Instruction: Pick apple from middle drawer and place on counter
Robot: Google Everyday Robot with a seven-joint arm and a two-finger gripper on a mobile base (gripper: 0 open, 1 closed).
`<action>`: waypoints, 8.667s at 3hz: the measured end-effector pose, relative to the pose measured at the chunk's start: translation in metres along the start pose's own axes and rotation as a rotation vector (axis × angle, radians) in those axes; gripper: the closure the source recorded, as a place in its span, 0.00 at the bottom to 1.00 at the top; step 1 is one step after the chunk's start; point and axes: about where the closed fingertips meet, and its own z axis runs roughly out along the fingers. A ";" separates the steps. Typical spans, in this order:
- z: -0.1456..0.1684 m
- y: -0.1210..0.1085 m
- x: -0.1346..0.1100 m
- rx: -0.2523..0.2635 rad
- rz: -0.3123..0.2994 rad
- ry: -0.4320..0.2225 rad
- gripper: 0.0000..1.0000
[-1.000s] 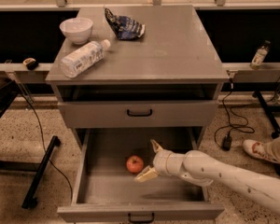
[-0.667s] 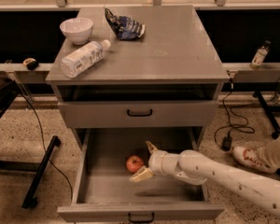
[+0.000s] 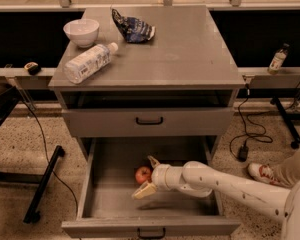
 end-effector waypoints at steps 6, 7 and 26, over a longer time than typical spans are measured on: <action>0.000 -0.001 -0.003 -0.065 0.036 -0.080 1.00; -0.055 -0.013 -0.016 -0.037 0.029 -0.121 1.00; -0.331 -0.269 -0.316 0.252 0.169 -0.024 0.86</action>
Offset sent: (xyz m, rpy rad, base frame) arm 0.0025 0.0073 -0.0164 0.0760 0.0718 0.0093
